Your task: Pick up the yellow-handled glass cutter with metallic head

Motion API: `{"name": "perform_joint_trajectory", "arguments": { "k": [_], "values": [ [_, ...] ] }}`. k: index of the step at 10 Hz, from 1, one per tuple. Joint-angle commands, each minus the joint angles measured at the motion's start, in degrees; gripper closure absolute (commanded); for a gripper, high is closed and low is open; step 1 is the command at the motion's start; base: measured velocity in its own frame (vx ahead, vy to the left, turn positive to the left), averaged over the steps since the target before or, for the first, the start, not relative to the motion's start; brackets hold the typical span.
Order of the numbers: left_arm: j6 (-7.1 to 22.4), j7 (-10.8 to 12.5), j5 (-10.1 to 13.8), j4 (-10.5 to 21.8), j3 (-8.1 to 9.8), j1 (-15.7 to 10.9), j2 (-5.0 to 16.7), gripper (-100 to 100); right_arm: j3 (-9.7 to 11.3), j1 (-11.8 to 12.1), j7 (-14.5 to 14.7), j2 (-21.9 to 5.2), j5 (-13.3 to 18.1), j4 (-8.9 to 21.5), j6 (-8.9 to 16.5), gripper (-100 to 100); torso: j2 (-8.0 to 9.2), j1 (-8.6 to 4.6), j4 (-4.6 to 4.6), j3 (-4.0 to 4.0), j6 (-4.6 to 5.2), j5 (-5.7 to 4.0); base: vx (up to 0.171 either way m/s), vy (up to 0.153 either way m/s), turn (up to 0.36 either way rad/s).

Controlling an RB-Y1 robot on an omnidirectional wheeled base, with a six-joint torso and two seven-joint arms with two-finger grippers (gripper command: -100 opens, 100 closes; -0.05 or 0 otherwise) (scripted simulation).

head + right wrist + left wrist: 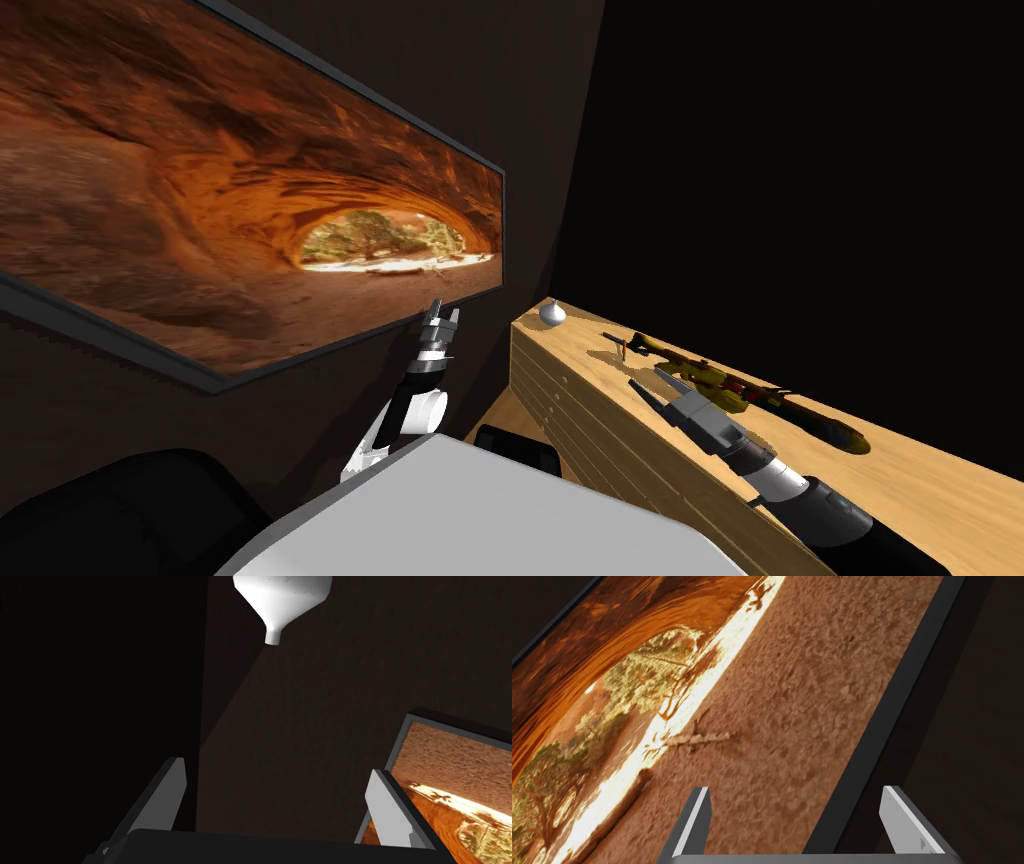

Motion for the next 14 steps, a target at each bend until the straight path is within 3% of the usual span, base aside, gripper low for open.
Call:
{"name": "perform_joint_trajectory", "arguments": {
  "k": [1,6,7,8,10,11,14],
  "values": [
    [0.0,0.0,0.0,0.0,0.0,0.0,0.0,0,-0.1,0.3,0.6,-2.5,2.5,0.5,0.3,-100,0.0,0.0,0.0,0.0,0.0,0.0,-0.035,-0.017,0.162],
    [0.0,0.0,0.0,0.0,0.01,0.0,0.0,0,-0.5,2.4,4.6,-10.9,11.4,6.7,-0.1,-100,-0.08,0.02,-0.01,-0.04,0.06,0.0,-0.025,-0.007,0.246],
    [0.0,0.0,0.0,0.0,0.0,0.0,0.0,0,-0.5,2.4,4.6,-12.1,13.0,6.7,-0.1,-100,-0.1,0.01,-0.02,-0.06,0.0,0.0,-0.012,-0.015,0.143],
    [0.0,0.0,0.0,0.0,0.01,0.0,0.0,0,-0.5,2.9,5.8,-14.1,14.6,8.9,-0.2,-100,-0.11,0.0,-0.02,-0.06,0.08,0.0,-0.009,-0.01,0.26],
    [0.0,0.0,0.0,0.0,0.01,0.0,0.0,0,-0.5,2.9,5.8,-15.3,16.9,8.9,-0.2,-100,-0.16,0.0,-0.03,-0.09,0.06,-0.01,-0.003,-0.01,0.078],
    [0.0,0.0,0.0,0.0,0.02,0.0,0.0,0,-0.4,3.2,7.0,-18.0,19.2,11.0,-0.3,-100,-0.15,0.02,-0.02,-0.08,0.1,0.0,-0.002,-0.001,0.283],
    [0.0,0.0,0.0,0.0,0.01,0.0,0.0,0,-0.3,3.5,8.1,-21.5,24.2,13.2,-0.4,-100,-0.18,-0.02,-0.03,-0.1,0.03,-0.01,-0.002,-0.017,0.192]
  ]
}}
